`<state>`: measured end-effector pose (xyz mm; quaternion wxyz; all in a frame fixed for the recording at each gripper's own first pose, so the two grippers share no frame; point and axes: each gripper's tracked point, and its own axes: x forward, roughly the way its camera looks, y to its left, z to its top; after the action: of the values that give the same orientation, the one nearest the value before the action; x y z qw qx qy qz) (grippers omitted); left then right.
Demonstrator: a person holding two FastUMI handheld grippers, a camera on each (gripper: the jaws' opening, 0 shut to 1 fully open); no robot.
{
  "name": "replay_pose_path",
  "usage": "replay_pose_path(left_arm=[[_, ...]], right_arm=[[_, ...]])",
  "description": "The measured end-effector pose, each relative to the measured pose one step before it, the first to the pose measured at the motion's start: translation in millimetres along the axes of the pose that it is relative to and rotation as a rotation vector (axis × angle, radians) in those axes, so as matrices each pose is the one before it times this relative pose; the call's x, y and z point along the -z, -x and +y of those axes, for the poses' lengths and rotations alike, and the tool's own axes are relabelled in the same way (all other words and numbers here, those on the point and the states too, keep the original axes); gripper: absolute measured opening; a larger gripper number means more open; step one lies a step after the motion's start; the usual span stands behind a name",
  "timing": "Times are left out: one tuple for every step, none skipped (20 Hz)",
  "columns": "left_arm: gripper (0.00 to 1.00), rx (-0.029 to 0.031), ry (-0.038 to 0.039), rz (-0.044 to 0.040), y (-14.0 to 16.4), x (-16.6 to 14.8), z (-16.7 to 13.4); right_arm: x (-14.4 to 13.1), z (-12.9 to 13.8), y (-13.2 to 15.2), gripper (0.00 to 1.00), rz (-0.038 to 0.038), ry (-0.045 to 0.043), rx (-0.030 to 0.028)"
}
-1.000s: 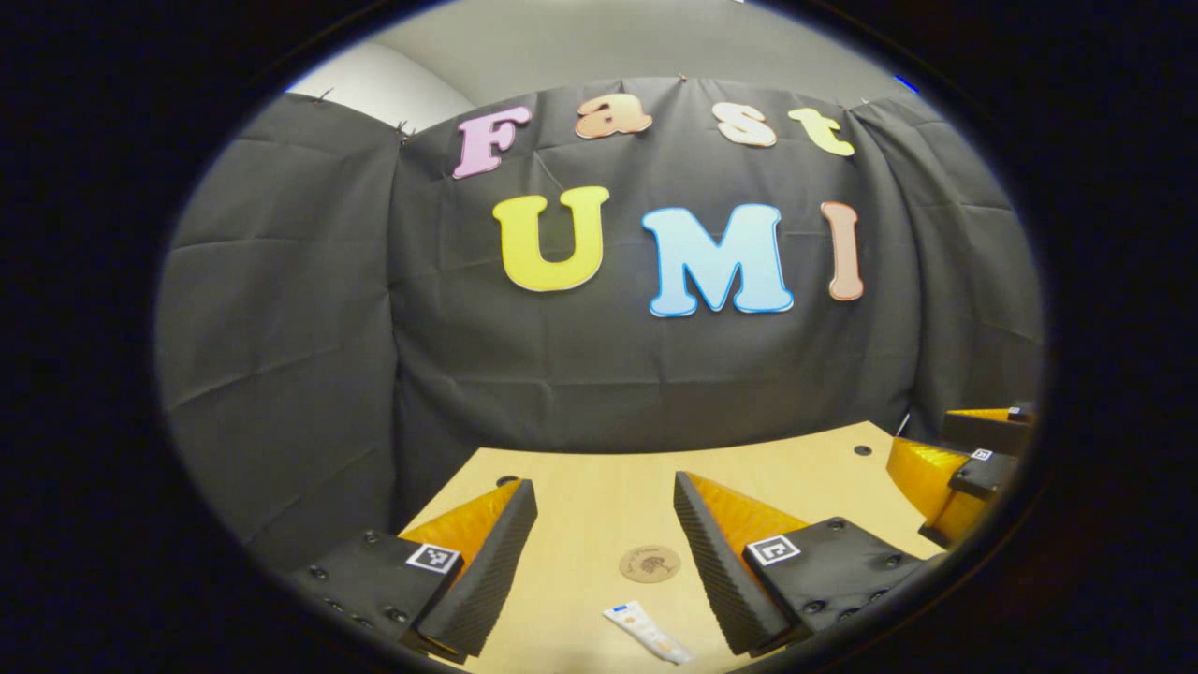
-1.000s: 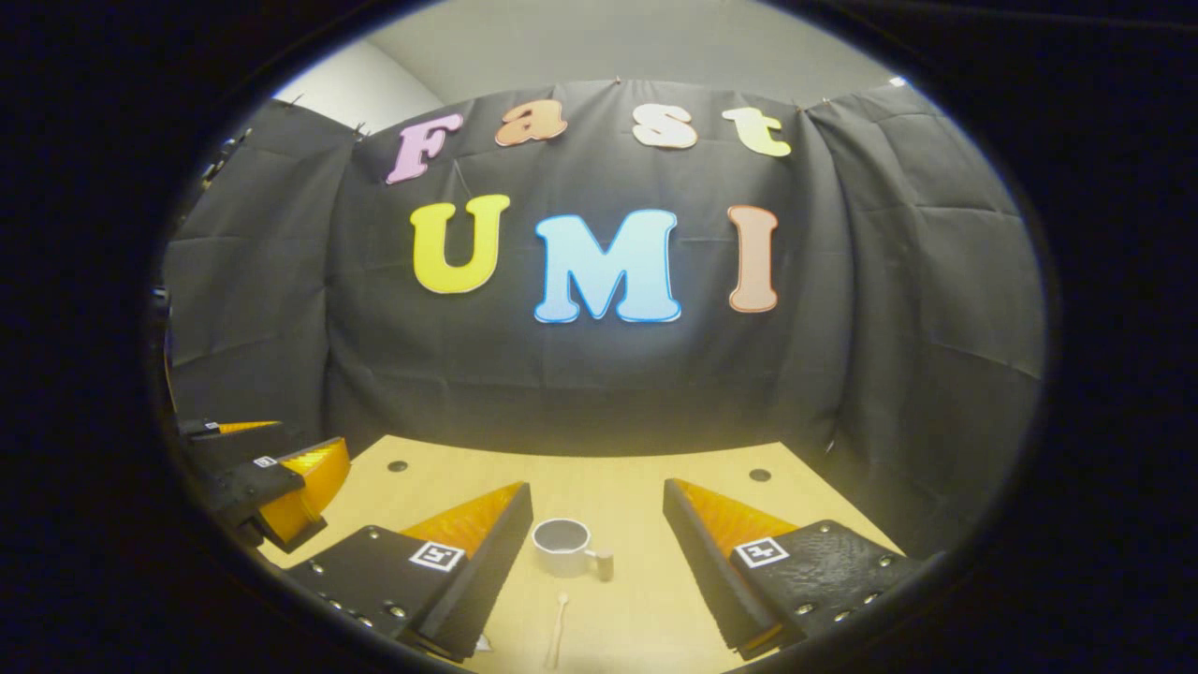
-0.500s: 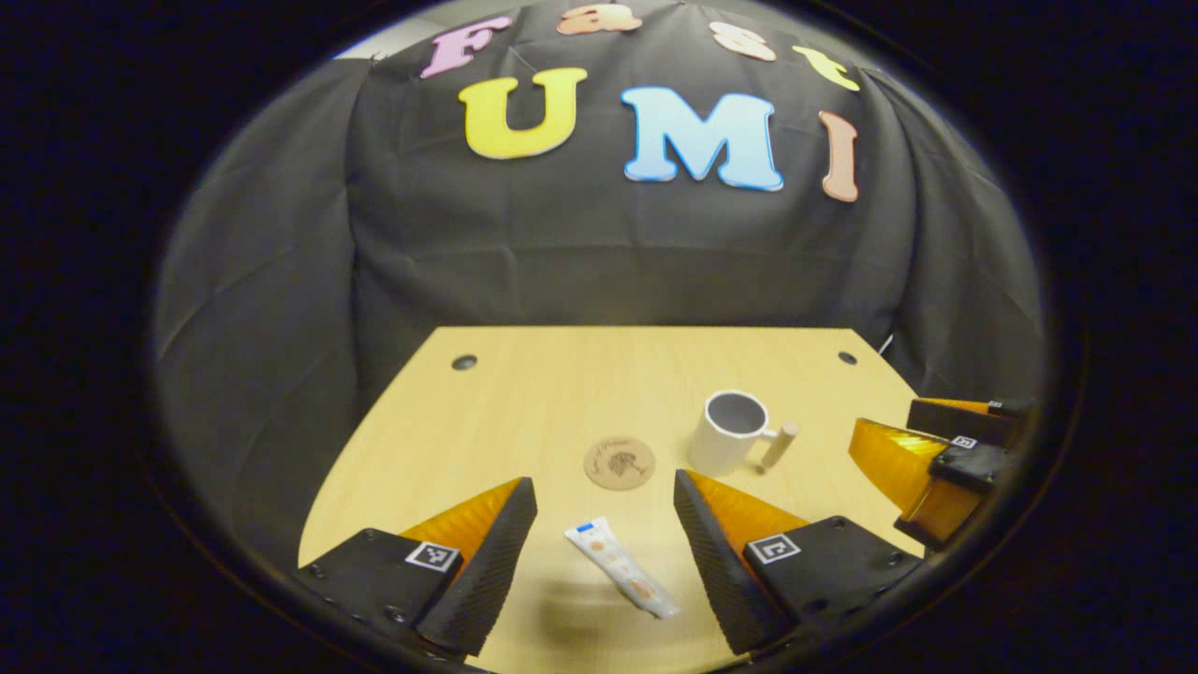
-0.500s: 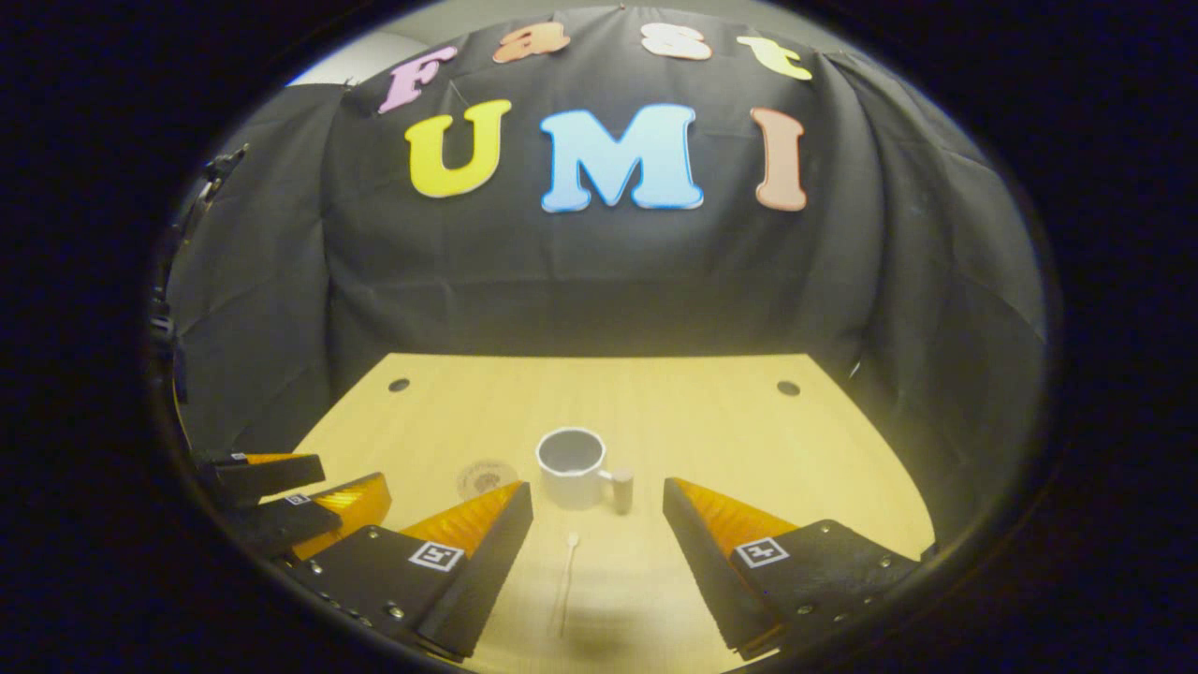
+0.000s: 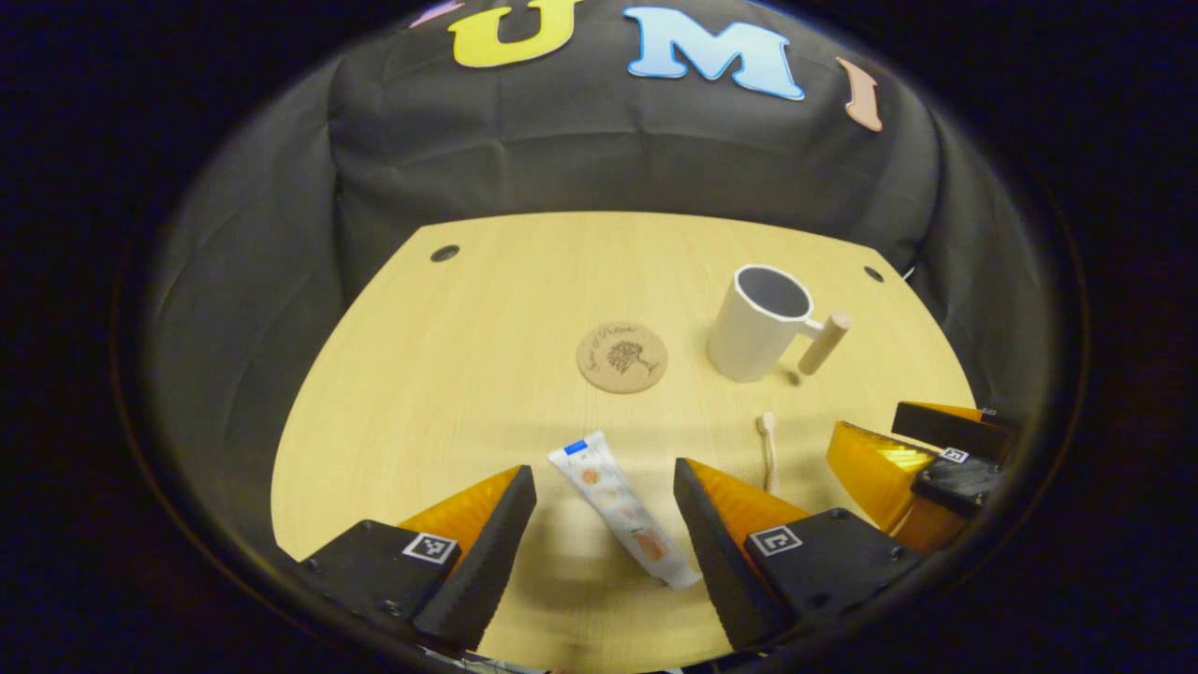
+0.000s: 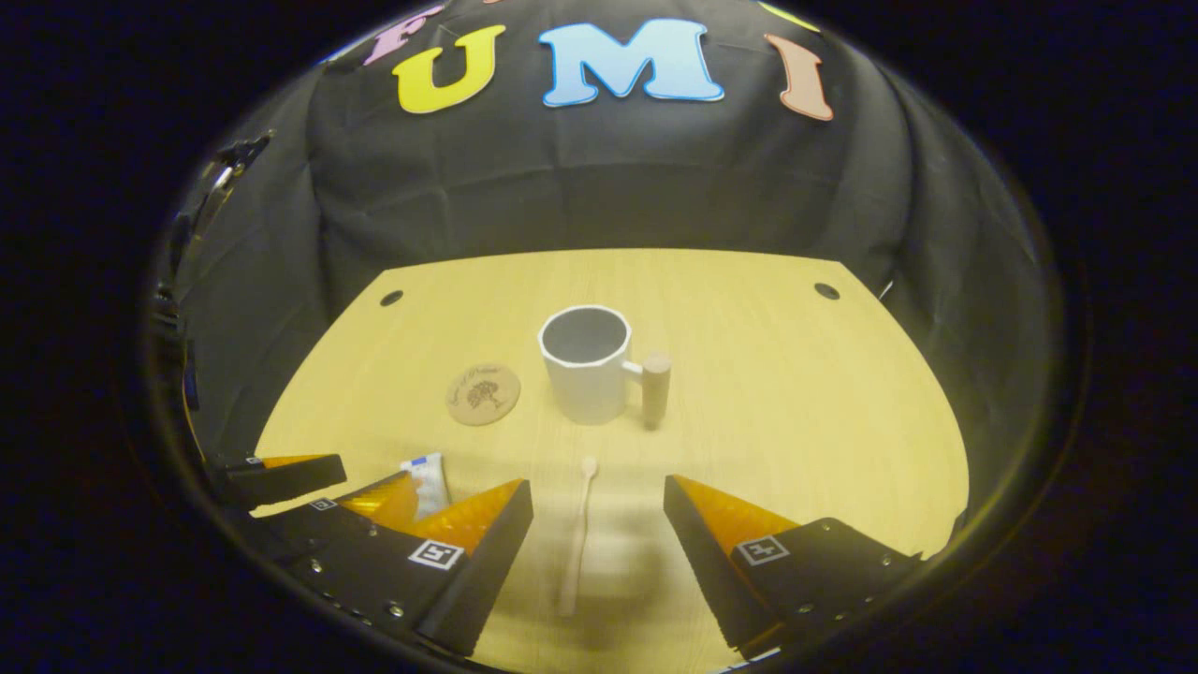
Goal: Put the toothbrush and toothpaste on the desktop into the cup, then pick up the cup and place it on the coaster on the desktop.
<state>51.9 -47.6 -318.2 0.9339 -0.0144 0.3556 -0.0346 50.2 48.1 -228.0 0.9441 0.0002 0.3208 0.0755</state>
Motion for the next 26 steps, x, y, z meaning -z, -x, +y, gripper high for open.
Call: replay_pose_path(left_arm=[[0.97,-0.00198,0.00027,0.02403,-5.81,7.35,0.39],[0.94,-0.00045,0.00401,0.0258,-5.82,8.72,-0.45],[0.97,0.00382,0.01292,0.02709,-5.23,8.29,-0.53],[0.97,0.00496,0.0162,0.02718,-5.92,7.39,-2.31],[0.97,0.00316,0.01457,0.02985,-5.8,7.92,-1.94],[0.98,0.00098,0.00792,0.02323,-5.84,8.0,-0.61],[0.98,-0.00223,0.00165,0.02137,-5.69,5.97,0.51],[0.98,-0.00312,-0.00041,0.01661,-6.06,4.06,0.61],[0.97,-0.00302,0.00254,0.00838,-3.79,1.55,0.09],[0.98,-0.00456,0.00378,0.00868,-3.45,0.45,-0.39],[0.98,-0.00551,0.00468,0.01005,-3.53,1.42,0.11],[0.98,-0.0054,0.00599,0.01352,-4.52,2.6,0.3],[0.98,-0.01496,0.00385,0.01059,-1.01,0.39,1.84],[0.98,-0.00247,-0.00802,-0.01682,-3.44,-2.61,-1.45],[0.96,-0.00081,-0.00551,0.00666,0.3,0.2,-1.03],[0.95,-0.0016,0.00275,-0.00352,0.56,-0.96,0.83],[0.95,-0.00238,0.00647,0.00043,0.23,0.37,-0.31],[0.95,0.0001,-0.00219,0.00039,0.08,0.56,0.43],[0.95,0.00204,-0.00524,0.00219,2.42,0.02,0.93],[0.95,0.00306,-0.01276,0.00587,-2.15,-0.24,-2.27],[0.92,0.0087,-0.02361,0.0033,0.16,-1.61,-2.41],[0.87,0.0107,-0.0237,0.00986,-2.36,-0.23,-4.47],[0.84,0.00854,-0.02129,0.00512,-0.5,-0.89,-2.52],[0.74,0.00359,-0.00733,0.00777,-1.96,-0.81,-1.5],[0.67,0.00337,-0.01447,0.00662,-0.43,-0.15,-1.65],[0.6,0.00686,-0.01629,0.00653,0.53,0.19,-2.0]], right_arm=[[9.1,1.06,-6.15,0.9,0.02003,0.00256,-0.00197],[5.24,0.27,-5.81,0.9,0.02405,0.00306,-0.00177],[7.39,2.07,-5.11,0.9,0.02688,-0.00056,-0.00378],[6.31,0.6,-3.08,0.9,0.03872,-0.00356,-0.00186],[13.68,-1.46,-1.92,0.9,0.05404,0.00319,-0.00124],[4.8,-0.34,-6.94,0.92,0.02749,0.00017,-0.00054],[5.69,0.11,-6.84,0.92,0.02028,-0.00023,0.00035],[2.25,-0.73,-4.59,0.93,0.01883,0.00158,-0.00054],[4.92,-1.61,-3.08,0.92,0.01504,-0.00014,-0.00047],[0.33,-1.3,-5.36,0.93,0.01337,0.00096,-0.0022],[3.93,-1.13,-4.73,0.93,0.01446,0.0,-0.0018],[-0.08,-0.28,-3.69,0.93,0.01831,-0.00285,-0.00293],[3.31,0.69,-4.39,0.93,0.01692,-0.00193,-0.00056],[-0.46,-0.82,-3.81,0.93,0.01265,-0.00282,-0.0014],[4.79,-0.87,-2.69,0.93,0.01251,-0.00209,0.00251],[1.08,-0.69,-2.99,0.93,0.01478,-0.00027,-0.00305],[2.98,-3.04,-0.97,0.93,0.01115,0.00438,0.01771],[-0.44,-3.11,1.53,0.91,0.00399,0.01145,0.00497],[3.94,-0.19,-1.4,0.89,0.01038,0.0102,0.0052],[-0.42,0.54,1.14,0.85,0.0033,0.01531,0.00096],[3.29,-2.05,-0.72,0.85,0.01179,0.01775,0.00881],[2.71,0.74,2.12,0.71,0.01554,0.01531,-0.00797],[-0.12,-1.54,0.31,0.67,0.02569,0.01686,-0.00208],[-6.5,-2.99,-2.01,0.66,0.01923,0.01476,-0.00337],[5.41,0.4,2.85,0.5,0.01905,-0.00256,-0.01074],[-1.42,-0.53,1.24,0.47,0.02202,-0.00859,-0.01229]])
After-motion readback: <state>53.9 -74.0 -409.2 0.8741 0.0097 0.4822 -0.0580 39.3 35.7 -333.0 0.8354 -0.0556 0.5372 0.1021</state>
